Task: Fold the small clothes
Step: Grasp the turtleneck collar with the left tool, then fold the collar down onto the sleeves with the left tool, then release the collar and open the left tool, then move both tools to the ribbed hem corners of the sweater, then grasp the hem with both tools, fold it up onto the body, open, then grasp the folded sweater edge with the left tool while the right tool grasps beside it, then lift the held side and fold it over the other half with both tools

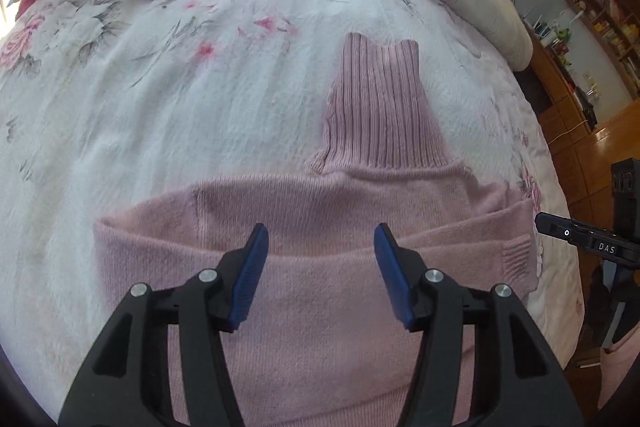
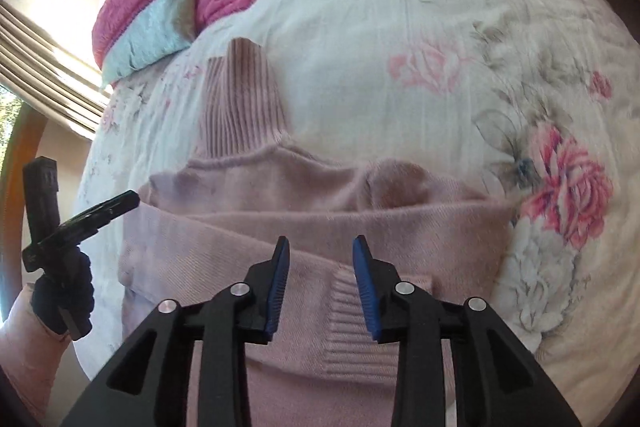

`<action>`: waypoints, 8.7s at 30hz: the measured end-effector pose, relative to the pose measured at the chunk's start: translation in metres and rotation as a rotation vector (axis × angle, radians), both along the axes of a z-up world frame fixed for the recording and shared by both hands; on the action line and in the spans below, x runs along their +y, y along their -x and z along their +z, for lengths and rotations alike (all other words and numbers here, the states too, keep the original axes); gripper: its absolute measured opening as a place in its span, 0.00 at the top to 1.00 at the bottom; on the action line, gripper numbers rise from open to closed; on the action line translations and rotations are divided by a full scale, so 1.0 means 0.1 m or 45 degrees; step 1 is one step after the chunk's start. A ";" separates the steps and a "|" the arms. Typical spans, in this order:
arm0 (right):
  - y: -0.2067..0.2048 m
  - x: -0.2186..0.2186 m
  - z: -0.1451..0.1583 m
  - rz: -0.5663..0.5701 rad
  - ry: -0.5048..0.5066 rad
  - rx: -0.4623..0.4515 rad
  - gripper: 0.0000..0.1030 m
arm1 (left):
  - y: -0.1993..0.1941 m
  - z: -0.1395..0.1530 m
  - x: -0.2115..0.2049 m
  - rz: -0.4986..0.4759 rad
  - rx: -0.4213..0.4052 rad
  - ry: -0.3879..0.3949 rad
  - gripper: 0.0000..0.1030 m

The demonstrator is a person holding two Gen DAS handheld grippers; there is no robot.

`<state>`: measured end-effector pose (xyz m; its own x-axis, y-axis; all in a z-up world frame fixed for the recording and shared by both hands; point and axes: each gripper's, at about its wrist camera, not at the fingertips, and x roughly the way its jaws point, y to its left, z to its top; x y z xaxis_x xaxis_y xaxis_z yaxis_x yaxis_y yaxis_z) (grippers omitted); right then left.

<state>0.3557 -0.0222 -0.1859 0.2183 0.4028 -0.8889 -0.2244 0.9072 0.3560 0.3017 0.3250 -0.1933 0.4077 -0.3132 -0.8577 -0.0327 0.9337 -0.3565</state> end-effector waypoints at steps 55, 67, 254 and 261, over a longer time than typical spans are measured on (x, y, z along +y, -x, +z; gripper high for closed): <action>0.75 0.60 -0.15 0.201 -0.205 0.016 0.40 | 0.65 0.12 -0.08 -0.125 -0.101 0.314 0.54; 0.72 0.72 -0.79 0.044 -0.438 0.305 0.91 | 0.56 -0.58 -0.43 -0.001 0.299 0.580 0.84; 2.02 -0.35 -0.09 0.296 0.159 0.095 0.93 | 2.40 0.08 0.26 -0.094 0.167 -0.111 0.89; 2.06 -0.49 0.01 0.224 0.085 0.088 0.93 | 2.34 -0.14 0.21 -0.084 0.228 -0.038 0.75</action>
